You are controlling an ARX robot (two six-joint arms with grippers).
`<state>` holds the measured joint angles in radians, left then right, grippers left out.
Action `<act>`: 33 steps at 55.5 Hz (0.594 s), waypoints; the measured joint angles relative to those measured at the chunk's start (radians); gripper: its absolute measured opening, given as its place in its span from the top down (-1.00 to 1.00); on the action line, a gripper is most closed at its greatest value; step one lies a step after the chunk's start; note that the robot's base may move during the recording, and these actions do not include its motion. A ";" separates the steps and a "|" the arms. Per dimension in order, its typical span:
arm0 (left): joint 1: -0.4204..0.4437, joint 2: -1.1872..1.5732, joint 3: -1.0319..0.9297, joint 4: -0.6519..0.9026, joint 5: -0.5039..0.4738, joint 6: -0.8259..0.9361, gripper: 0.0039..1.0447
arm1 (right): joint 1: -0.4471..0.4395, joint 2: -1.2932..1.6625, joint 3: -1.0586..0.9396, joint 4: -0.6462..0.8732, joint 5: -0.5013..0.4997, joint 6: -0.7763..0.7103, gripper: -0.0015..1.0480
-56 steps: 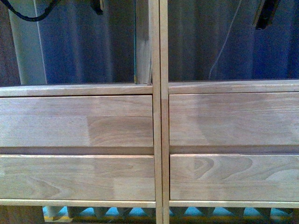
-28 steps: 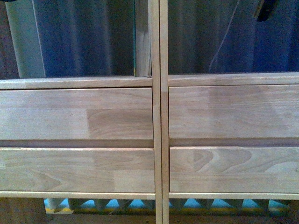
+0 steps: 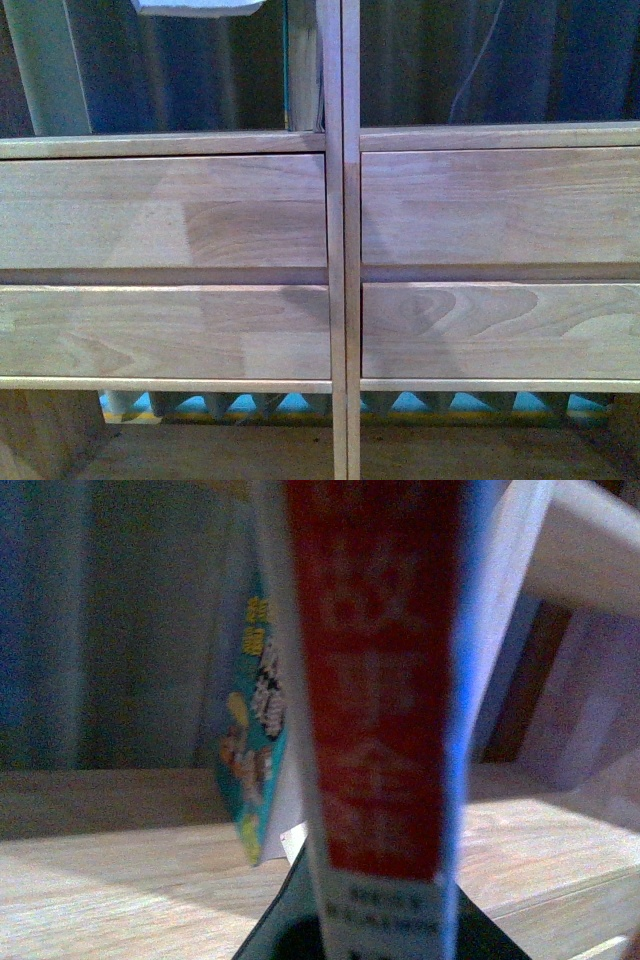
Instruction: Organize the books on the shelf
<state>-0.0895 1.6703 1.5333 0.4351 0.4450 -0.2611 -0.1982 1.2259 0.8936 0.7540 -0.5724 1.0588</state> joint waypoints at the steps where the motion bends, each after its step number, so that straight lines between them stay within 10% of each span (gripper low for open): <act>1: 0.001 0.009 0.010 -0.015 -0.008 0.035 0.88 | -0.012 -0.008 0.003 -0.008 -0.006 -0.019 -0.86; 33: -0.006 0.379 0.382 -0.117 -0.167 0.500 0.88 | 0.020 -0.192 0.040 -0.143 -0.044 -0.535 -0.86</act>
<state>-0.0959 2.0491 1.9152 0.3176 0.2779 0.2390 -0.1783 1.0340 0.9340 0.6106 -0.6167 0.5236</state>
